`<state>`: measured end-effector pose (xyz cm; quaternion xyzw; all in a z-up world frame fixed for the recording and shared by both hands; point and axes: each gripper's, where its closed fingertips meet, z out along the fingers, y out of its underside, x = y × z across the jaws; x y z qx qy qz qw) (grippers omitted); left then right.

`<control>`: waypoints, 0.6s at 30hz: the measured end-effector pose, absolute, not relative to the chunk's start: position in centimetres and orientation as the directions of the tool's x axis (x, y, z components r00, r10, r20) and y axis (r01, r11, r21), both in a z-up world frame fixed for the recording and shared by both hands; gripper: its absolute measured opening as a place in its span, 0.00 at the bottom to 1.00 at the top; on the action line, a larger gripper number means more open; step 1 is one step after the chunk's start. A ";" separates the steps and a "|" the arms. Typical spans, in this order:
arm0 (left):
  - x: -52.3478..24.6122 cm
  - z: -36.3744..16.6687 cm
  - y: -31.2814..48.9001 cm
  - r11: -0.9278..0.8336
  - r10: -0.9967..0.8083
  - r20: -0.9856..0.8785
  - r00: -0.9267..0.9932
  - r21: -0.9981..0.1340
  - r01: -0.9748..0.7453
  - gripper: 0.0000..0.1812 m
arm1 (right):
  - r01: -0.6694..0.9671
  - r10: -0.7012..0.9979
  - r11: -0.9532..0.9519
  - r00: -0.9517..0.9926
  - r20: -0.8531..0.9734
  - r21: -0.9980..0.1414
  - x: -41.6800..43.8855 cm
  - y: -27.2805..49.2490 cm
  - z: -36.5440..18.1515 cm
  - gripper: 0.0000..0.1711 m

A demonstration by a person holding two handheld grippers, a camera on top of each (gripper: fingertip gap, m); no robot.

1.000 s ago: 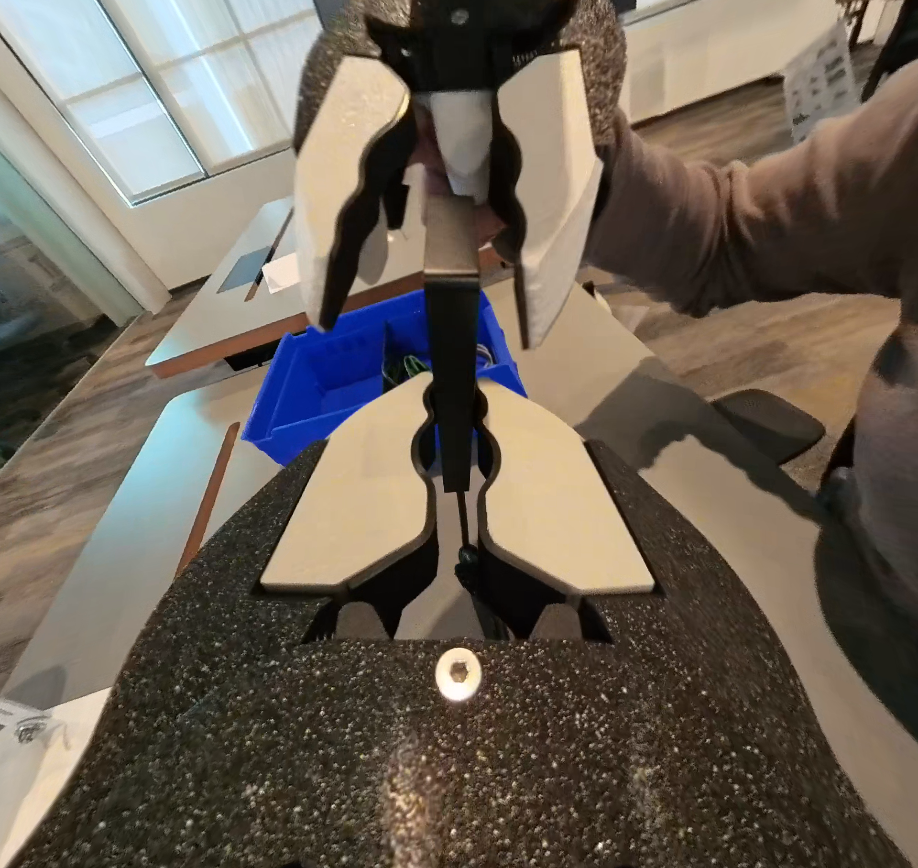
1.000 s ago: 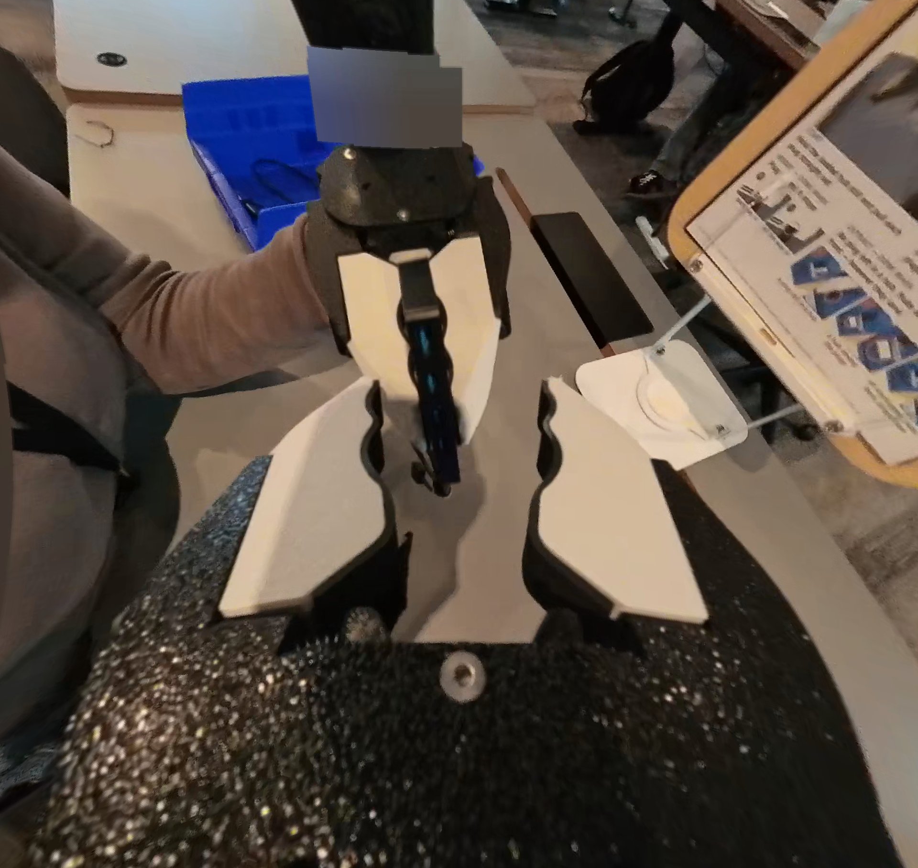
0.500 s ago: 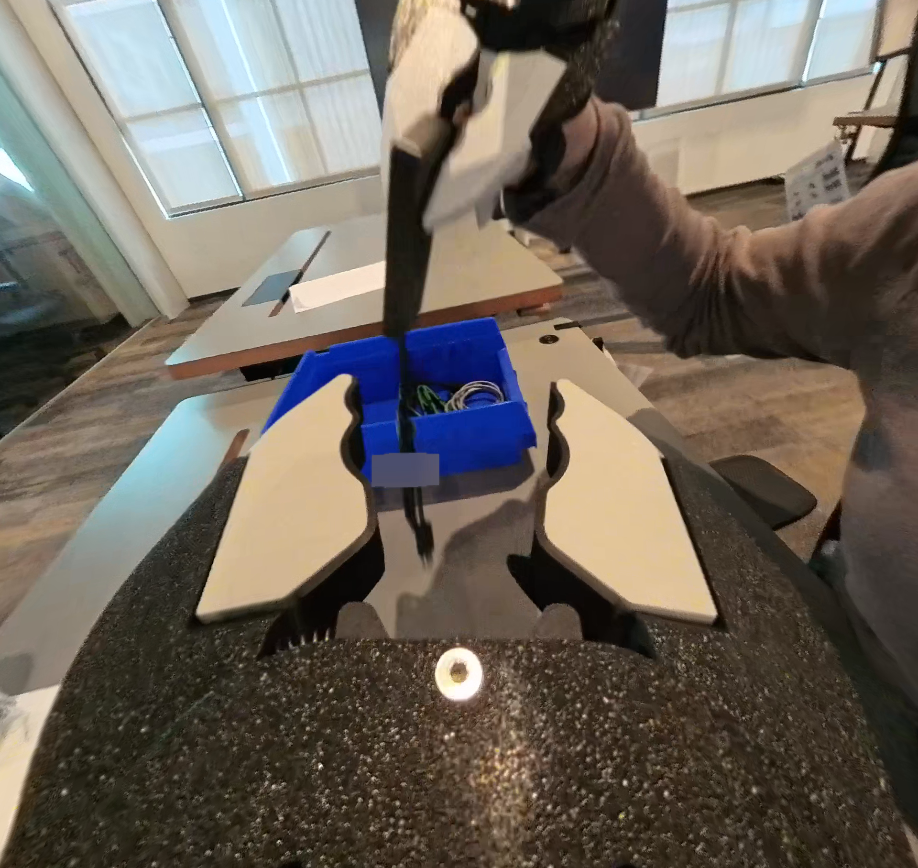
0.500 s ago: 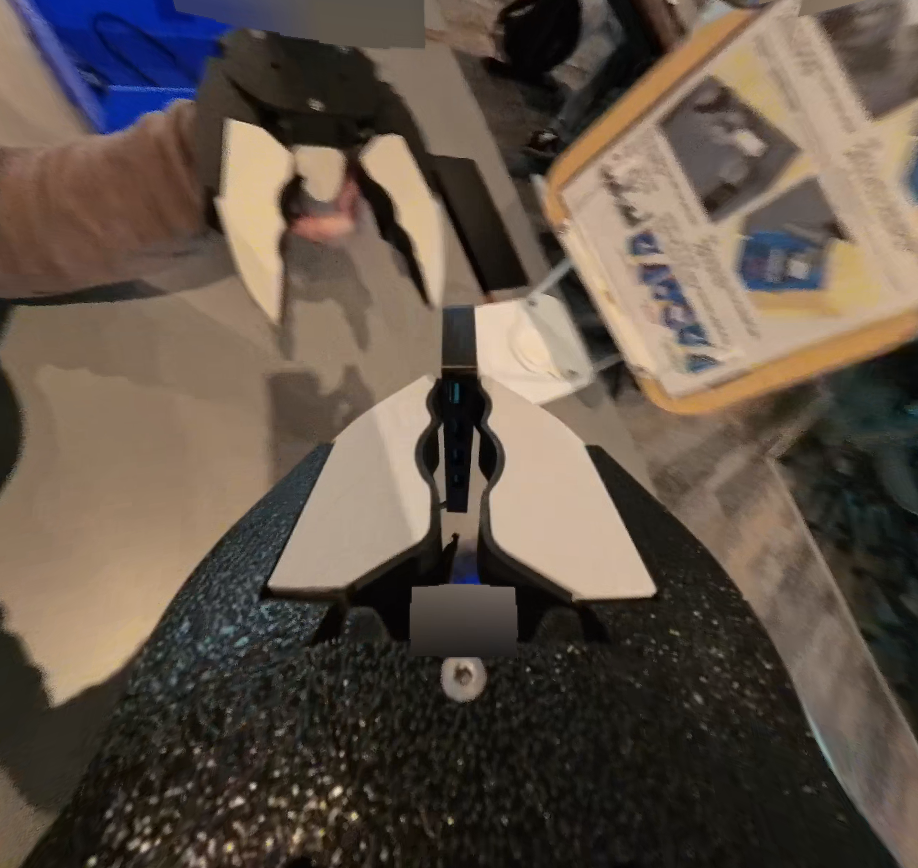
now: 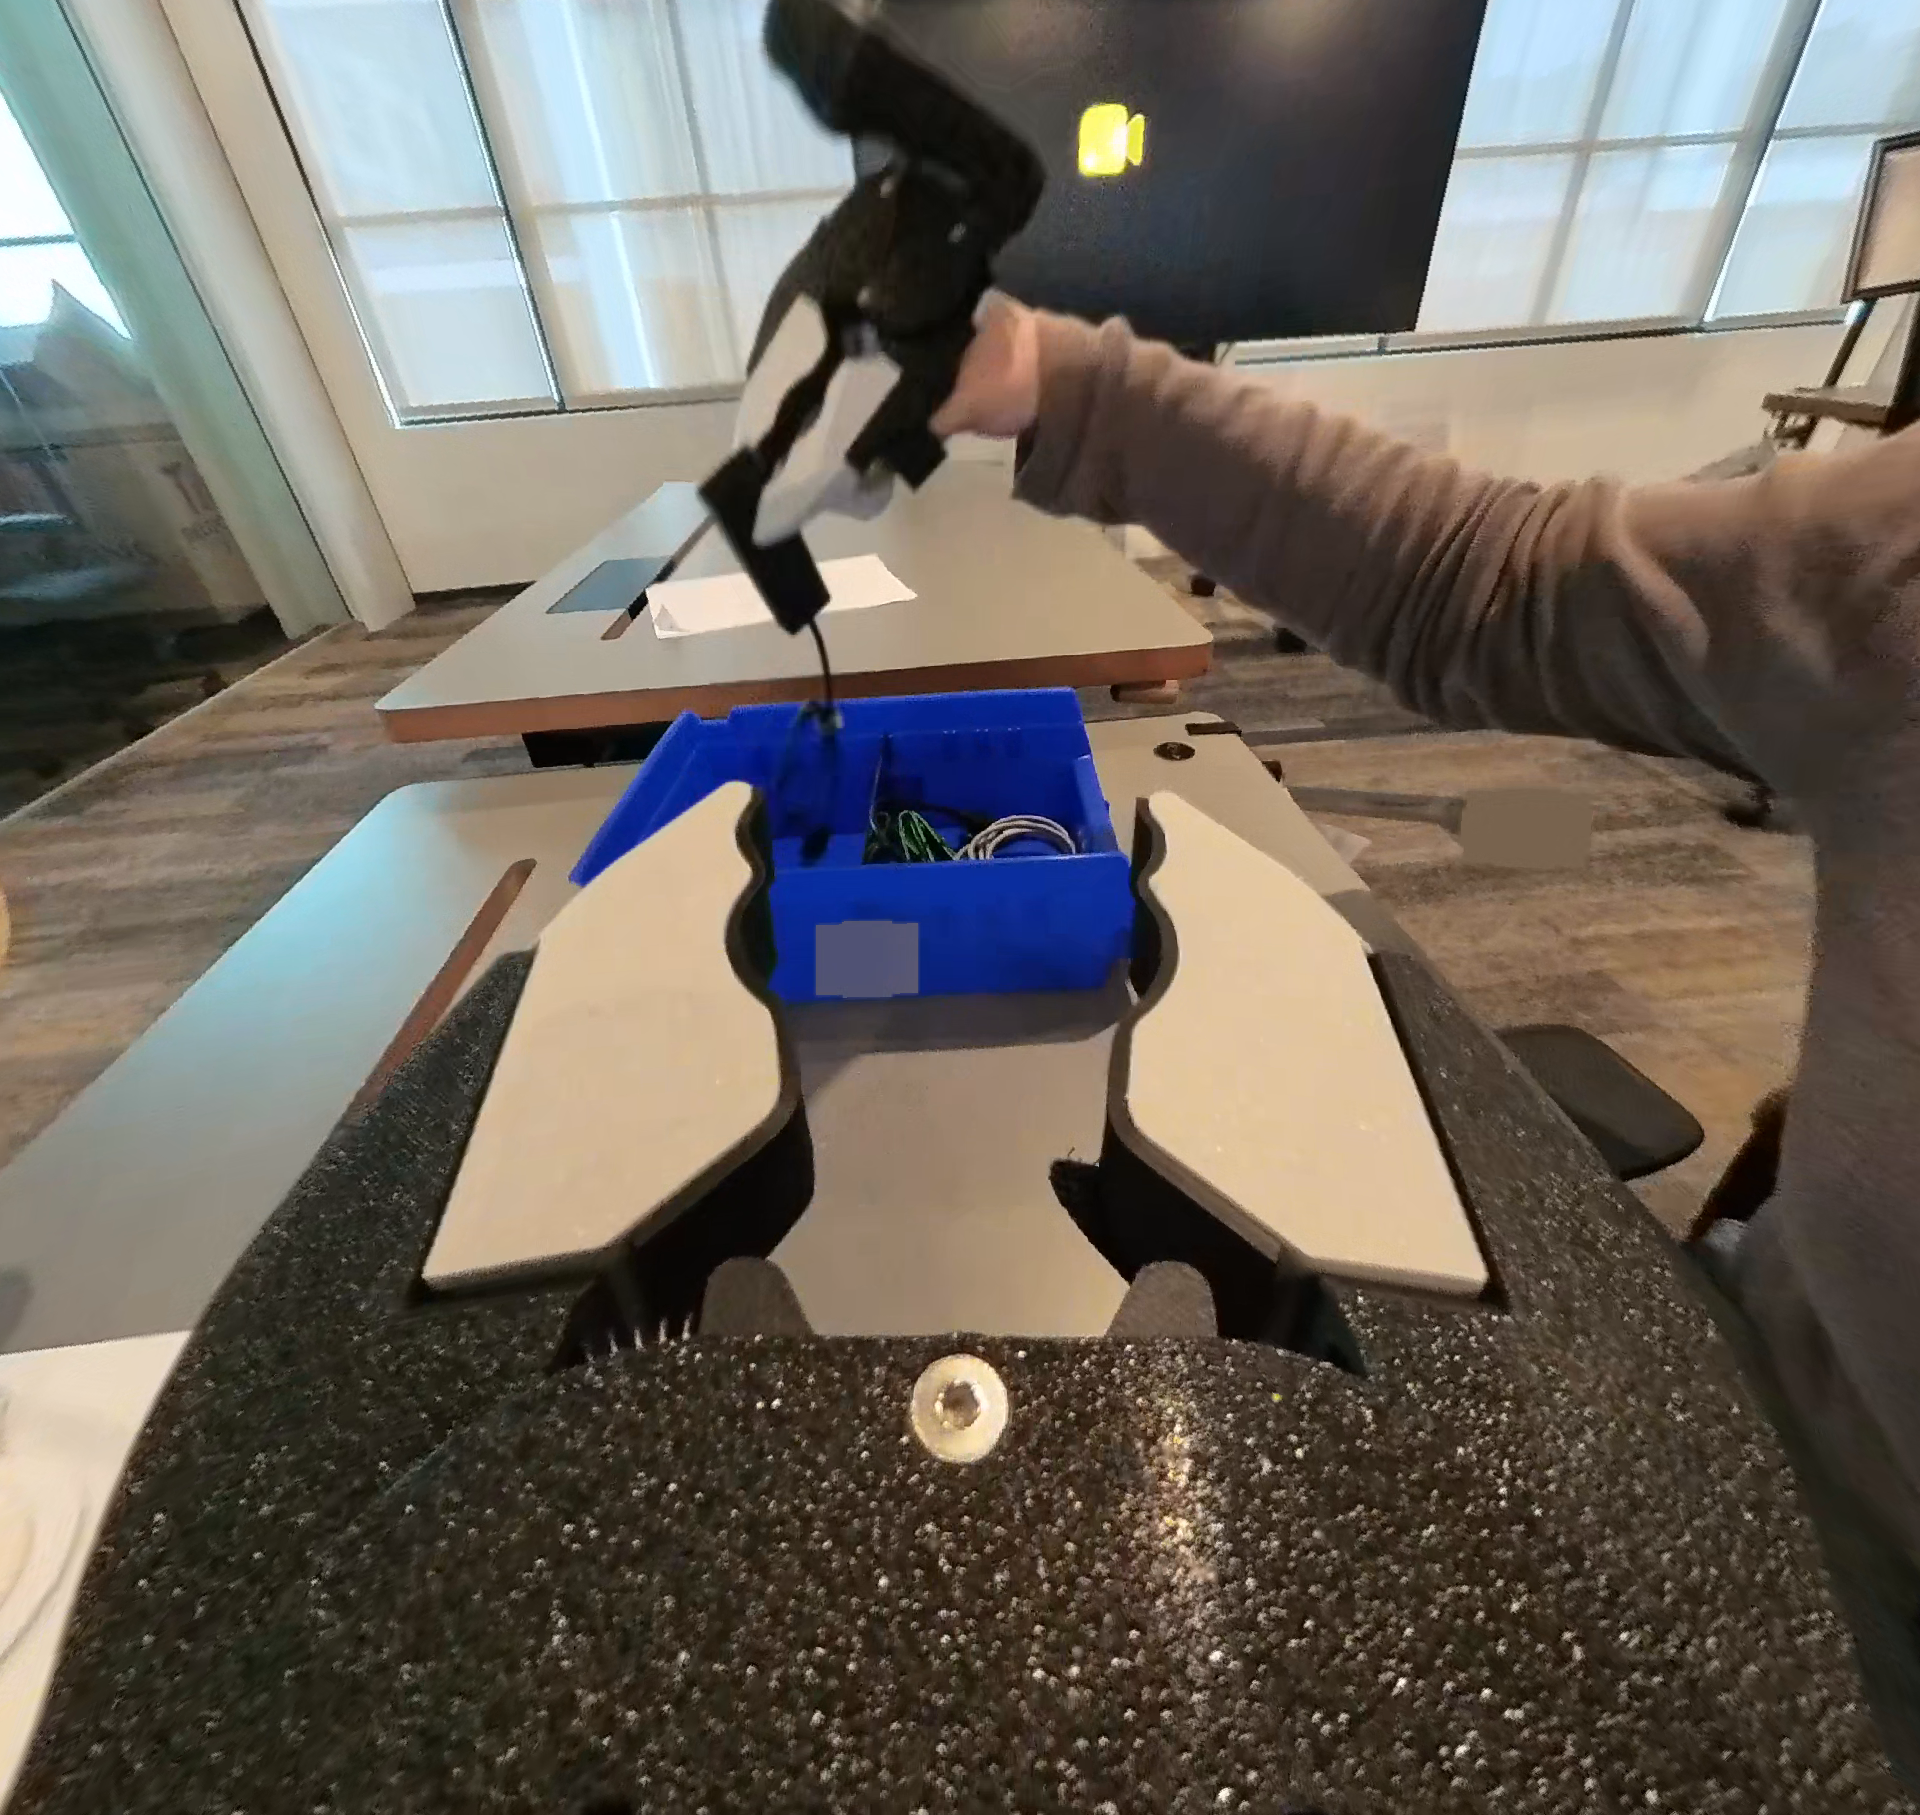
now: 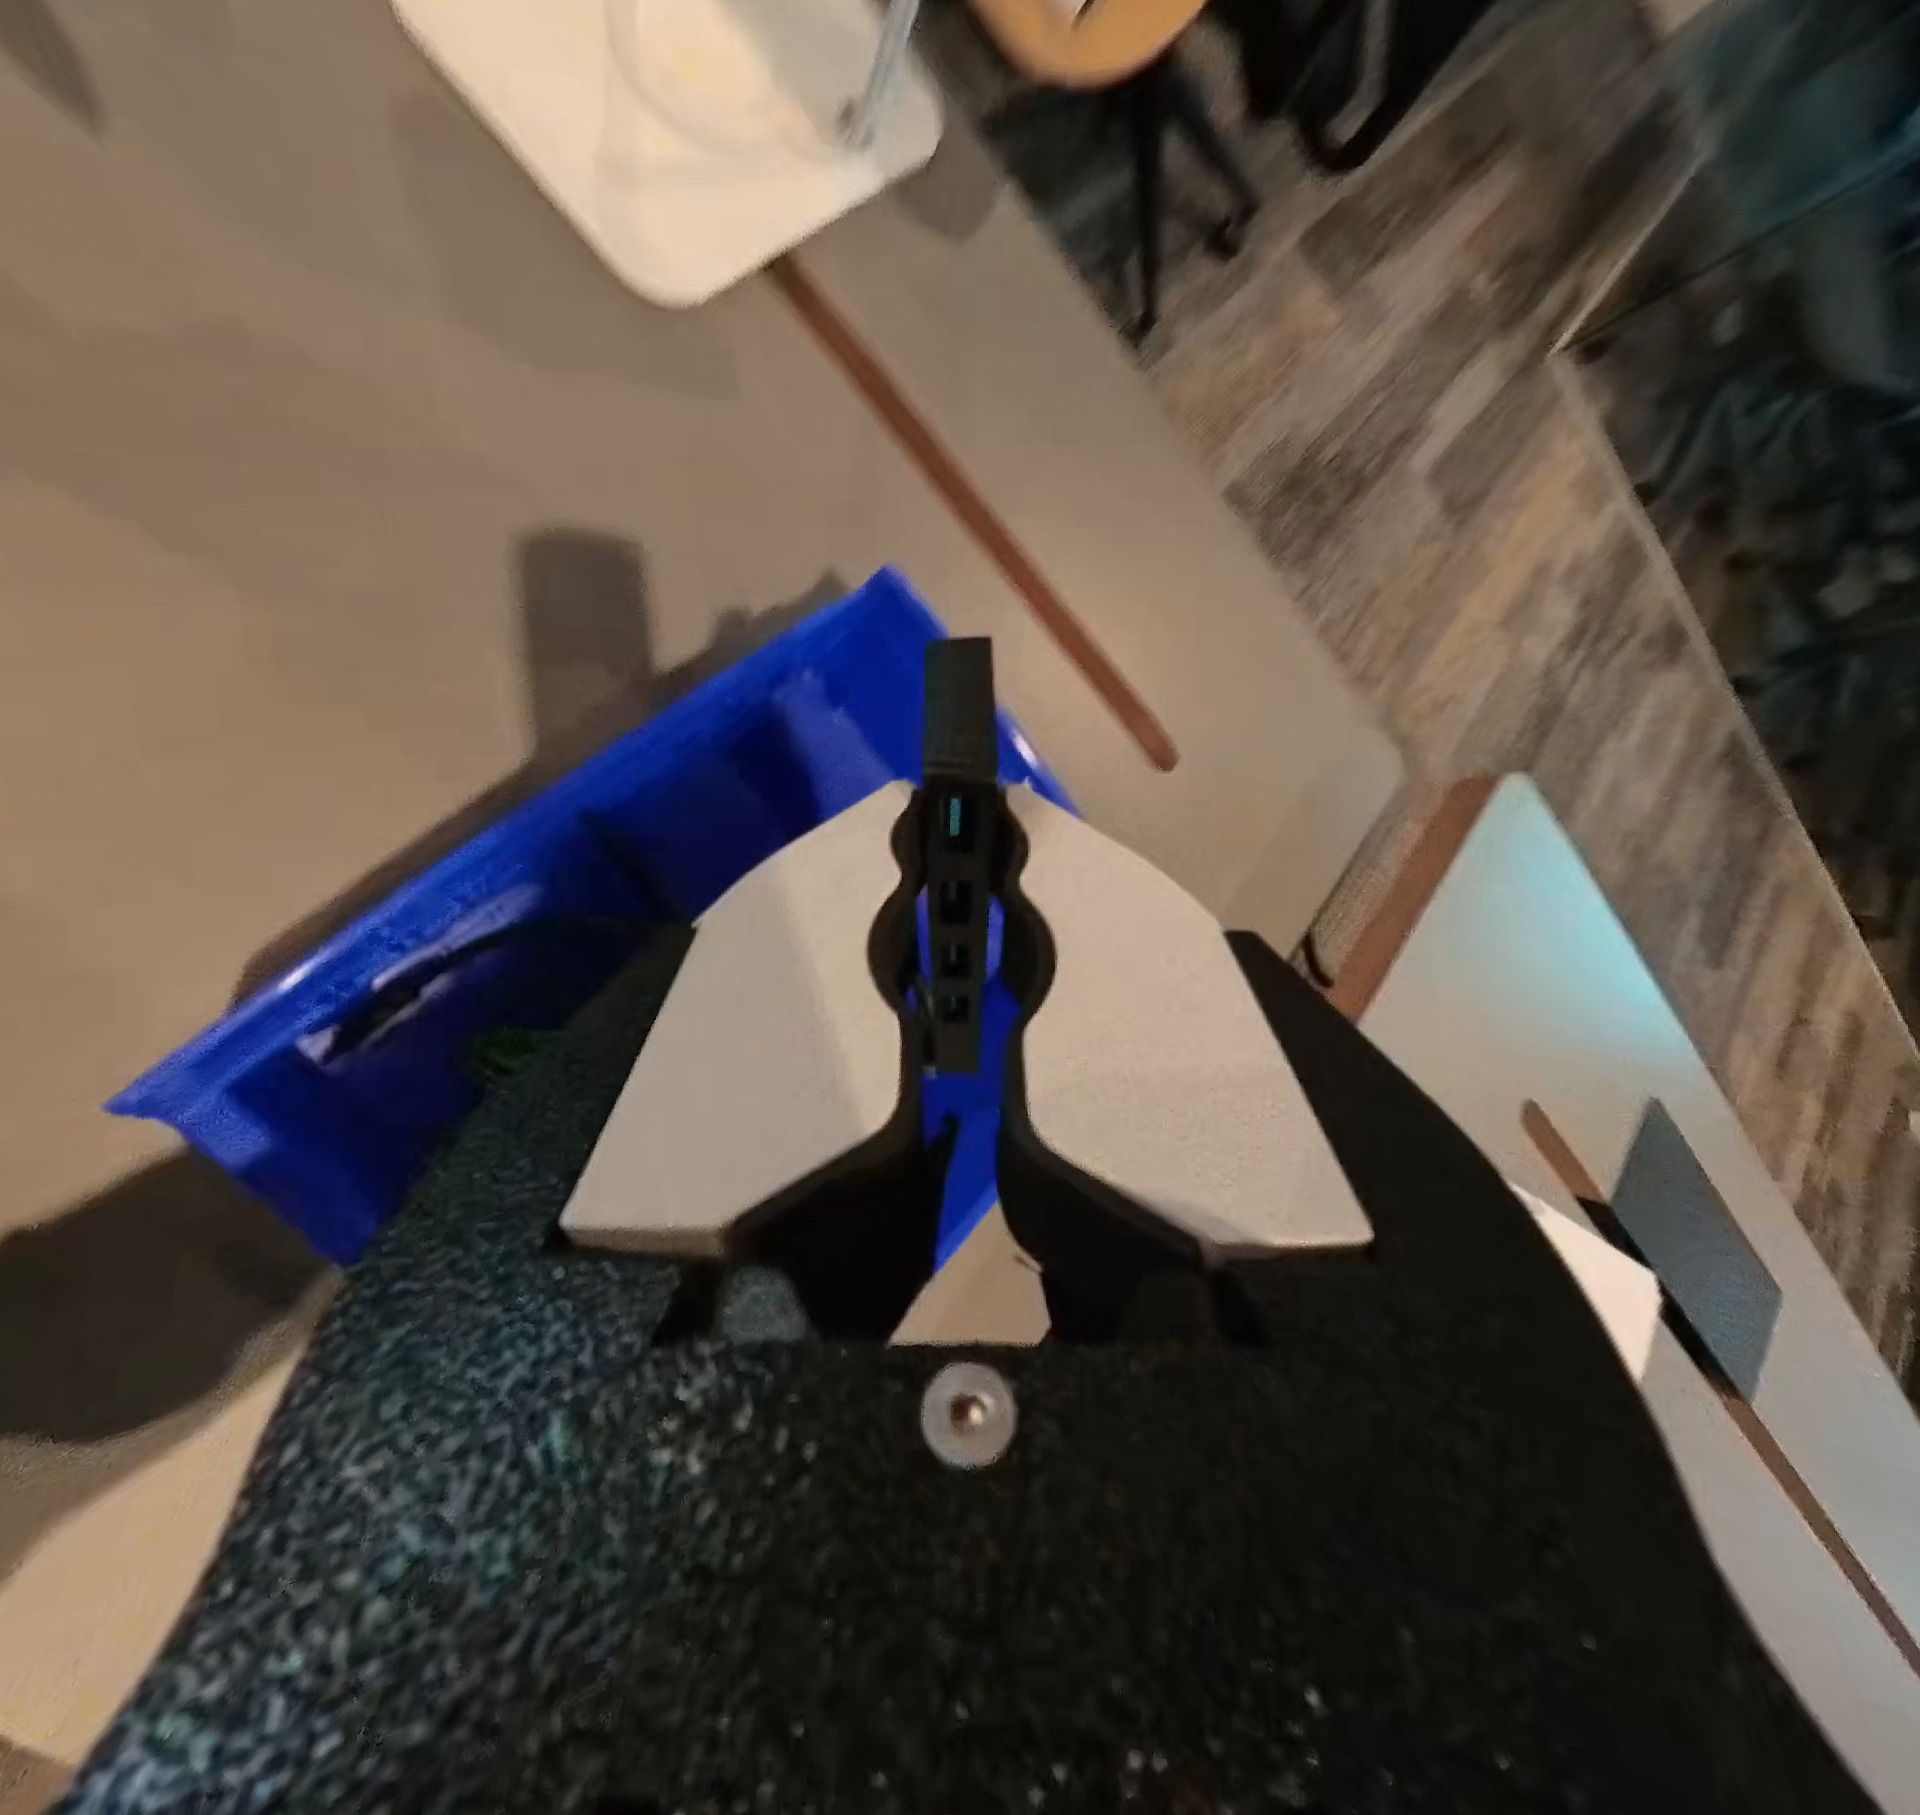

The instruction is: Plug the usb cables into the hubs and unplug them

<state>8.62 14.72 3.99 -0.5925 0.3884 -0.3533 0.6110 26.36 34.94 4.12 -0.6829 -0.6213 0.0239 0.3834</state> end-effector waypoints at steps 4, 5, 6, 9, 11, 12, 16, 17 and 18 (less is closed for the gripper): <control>9.2 2.9 15.2 0.013 -0.892 -0.044 0.450 -0.997 -0.070 0.36 | 0.948 0.872 0.115 0.047 0.487 -0.298 25.8 36.6 -3.6 0.06; 9.2 2.6 15.3 0.004 -0.890 -0.043 0.454 -0.996 -0.087 0.36 | 0.967 0.862 0.136 -0.008 0.507 -0.216 25.8 37.0 -5.3 0.06; 9.3 2.3 15.4 -0.003 -0.887 -0.046 0.460 -0.994 -0.105 0.37 | 0.975 0.852 0.155 -0.050 0.522 -0.158 25.7 37.5 -6.6 0.06; 9.0 1.2 15.4 -0.030 -0.882 -0.052 0.469 -0.986 -0.166 0.35 | 0.975 0.852 0.195 -0.117 0.510 -0.103 24.6 38.0 -9.7 0.06; 8.4 0.5 15.4 -0.062 -0.872 -0.041 0.489 -0.979 -0.193 0.36 | 0.975 0.867 0.204 -0.141 0.478 -0.083 24.4 38.2 -11.4 0.06; 8.0 0.4 15.5 -0.069 -0.861 -0.042 0.507 -0.978 -0.198 0.36 | 0.979 0.880 0.185 -0.128 0.457 -0.081 24.4 38.4 -12.1 0.11; 6.2 0.9 14.8 -0.065 -0.821 -0.047 0.569 -0.982 -0.176 0.38 | 0.989 0.896 0.080 -0.018 0.444 -0.123 24.9 39.8 -12.6 0.29; 5.6 1.4 14.4 -0.052 -0.805 -0.054 0.591 -0.986 -0.160 0.38 | 0.984 0.884 0.076 0.007 0.467 -0.159 24.7 39.9 -11.7 0.29; 5.0 2.0 14.1 -0.040 -0.784 -0.058 0.618 -0.989 -0.144 0.38 | 0.974 0.874 0.076 0.038 0.484 -0.214 24.1 39.7 -10.3 0.29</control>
